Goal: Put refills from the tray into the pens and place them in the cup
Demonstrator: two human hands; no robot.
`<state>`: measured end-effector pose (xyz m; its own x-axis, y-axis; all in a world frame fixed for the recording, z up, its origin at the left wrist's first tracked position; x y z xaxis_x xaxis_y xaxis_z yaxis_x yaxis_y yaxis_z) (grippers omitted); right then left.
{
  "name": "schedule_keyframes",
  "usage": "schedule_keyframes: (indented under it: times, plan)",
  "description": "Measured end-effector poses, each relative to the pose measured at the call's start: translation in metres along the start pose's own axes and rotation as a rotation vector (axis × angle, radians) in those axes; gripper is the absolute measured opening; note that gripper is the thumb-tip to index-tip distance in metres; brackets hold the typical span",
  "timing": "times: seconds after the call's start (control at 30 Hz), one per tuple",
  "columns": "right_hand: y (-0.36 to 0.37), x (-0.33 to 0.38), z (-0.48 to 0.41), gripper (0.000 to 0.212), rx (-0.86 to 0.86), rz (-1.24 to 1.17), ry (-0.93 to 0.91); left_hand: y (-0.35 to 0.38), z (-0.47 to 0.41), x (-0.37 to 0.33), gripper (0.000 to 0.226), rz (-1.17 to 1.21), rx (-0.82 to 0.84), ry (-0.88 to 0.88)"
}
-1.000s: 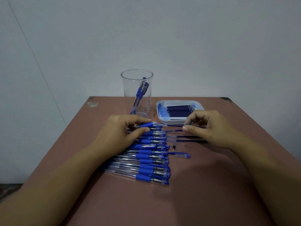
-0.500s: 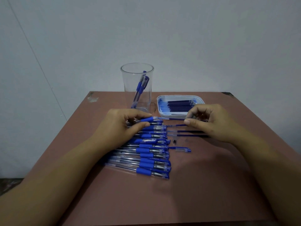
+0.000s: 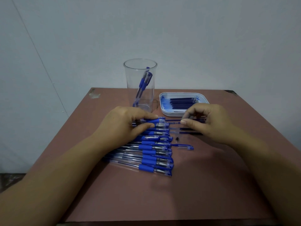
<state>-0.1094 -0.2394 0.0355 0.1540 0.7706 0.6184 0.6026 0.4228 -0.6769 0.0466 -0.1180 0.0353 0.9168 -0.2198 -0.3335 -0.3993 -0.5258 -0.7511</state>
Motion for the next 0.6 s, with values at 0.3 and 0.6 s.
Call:
schedule_keyframes:
  times: [0.3, 0.6]
  plan:
    - [-0.002, 0.005, 0.002, 0.023, -0.012, -0.007, -0.031, 0.001, -0.001, 0.001, 0.038, 0.035, 0.008, -0.015]
    - [0.022, 0.015, -0.001, 0.024, 0.089, 0.037, -0.109, 0.006, 0.0, 0.004, 0.029, 0.05, 0.021, -0.029]
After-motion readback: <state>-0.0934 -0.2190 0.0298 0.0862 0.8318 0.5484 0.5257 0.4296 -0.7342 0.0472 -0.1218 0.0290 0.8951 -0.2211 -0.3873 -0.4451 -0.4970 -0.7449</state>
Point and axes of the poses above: each hand's wrist, its own z-axis away from the middle knuckle, its own y-axis out of the palm, x = y × z, the point moved 9 cm from there along -z, towards the middle knuckle, and after that the axes turned 2 degrees about x, right-handed, at the moved point
